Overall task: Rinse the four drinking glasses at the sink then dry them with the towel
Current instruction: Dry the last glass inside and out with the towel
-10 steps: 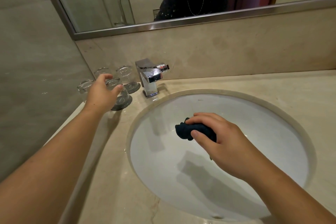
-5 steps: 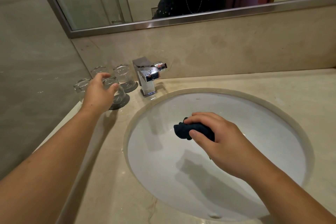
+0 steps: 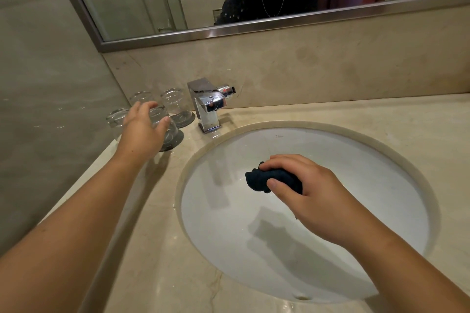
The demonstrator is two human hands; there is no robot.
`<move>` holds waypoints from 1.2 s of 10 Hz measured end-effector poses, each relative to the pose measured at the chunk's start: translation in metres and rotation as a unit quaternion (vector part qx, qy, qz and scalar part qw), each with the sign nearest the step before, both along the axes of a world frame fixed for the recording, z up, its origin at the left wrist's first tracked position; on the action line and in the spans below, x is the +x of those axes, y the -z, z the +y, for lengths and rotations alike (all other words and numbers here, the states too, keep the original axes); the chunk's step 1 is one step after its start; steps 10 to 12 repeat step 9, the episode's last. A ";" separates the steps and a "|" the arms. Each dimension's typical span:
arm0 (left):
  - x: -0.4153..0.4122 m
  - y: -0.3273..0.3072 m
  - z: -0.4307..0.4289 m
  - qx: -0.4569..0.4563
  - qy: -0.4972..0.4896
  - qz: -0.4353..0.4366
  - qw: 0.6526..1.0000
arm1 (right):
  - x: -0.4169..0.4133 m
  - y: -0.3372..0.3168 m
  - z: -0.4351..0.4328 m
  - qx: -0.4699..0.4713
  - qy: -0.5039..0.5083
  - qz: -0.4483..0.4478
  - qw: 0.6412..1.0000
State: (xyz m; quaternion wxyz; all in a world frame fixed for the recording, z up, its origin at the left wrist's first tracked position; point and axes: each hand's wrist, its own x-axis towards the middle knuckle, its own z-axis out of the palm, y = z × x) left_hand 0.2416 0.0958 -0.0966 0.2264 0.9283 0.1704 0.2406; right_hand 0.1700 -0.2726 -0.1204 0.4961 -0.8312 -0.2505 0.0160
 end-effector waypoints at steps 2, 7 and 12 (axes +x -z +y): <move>-0.032 -0.007 -0.044 0.032 0.078 -0.030 0.996 | -0.005 -0.005 -0.001 0.009 0.008 0.008 1.000; -0.128 -0.020 -0.128 0.047 0.242 0.007 0.969 | -0.069 -0.052 -0.155 -0.169 0.274 -0.156 0.934; -0.152 -0.024 -0.132 0.020 0.254 0.005 0.967 | -0.082 0.013 -0.280 -0.274 0.365 -0.133 0.880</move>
